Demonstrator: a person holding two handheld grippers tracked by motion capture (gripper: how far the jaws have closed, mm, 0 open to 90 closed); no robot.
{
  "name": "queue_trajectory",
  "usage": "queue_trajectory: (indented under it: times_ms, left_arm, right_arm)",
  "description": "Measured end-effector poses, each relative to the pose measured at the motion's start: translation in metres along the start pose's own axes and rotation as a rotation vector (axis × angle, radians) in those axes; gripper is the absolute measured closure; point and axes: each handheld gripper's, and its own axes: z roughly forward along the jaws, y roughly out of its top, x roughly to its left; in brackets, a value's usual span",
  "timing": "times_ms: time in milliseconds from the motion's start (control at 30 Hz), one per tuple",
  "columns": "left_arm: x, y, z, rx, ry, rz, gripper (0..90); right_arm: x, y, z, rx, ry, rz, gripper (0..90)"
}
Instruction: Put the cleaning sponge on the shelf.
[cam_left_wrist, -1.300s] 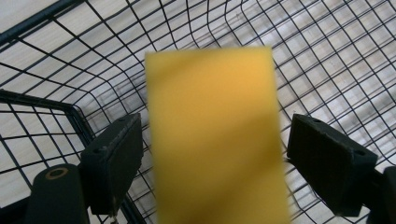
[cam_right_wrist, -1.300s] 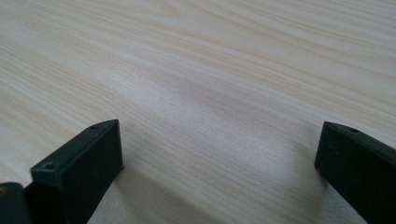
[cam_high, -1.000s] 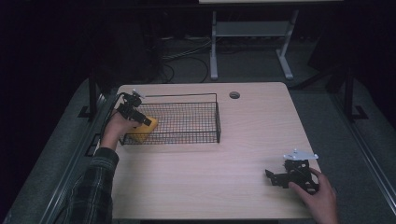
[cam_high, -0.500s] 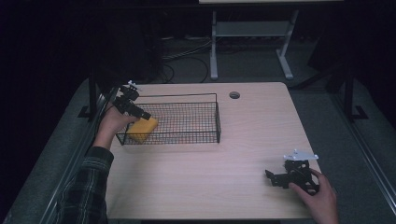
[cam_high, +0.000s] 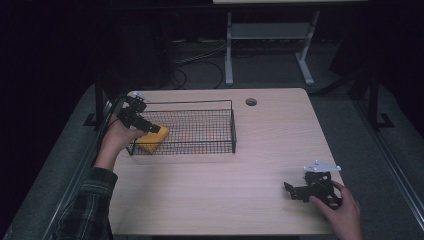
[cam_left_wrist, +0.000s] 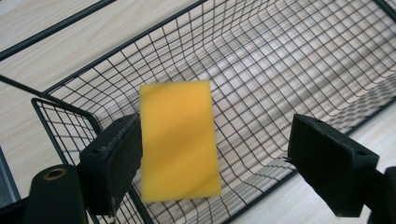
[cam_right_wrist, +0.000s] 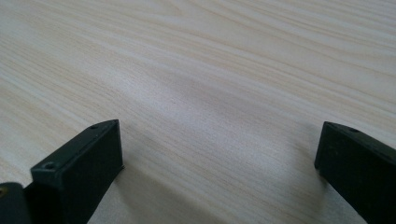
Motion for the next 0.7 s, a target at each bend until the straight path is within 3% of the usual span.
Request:
queue_trajectory:
  times_ms: [233, 700]
  left_arm:
    - [-0.012, -0.019, -0.009, -0.027, 0.0, 0.008, 17.8]
    - [-0.036, -0.06, -0.011, -0.09, -0.025, 0.027, 17.9]
  right_arm:
    - [0.0, 0.0, 0.0, -0.001, 0.0, 0.0, 0.2]
    - [0.0, 0.0, 0.0, 0.0, 0.0, 0.0, 0.2]
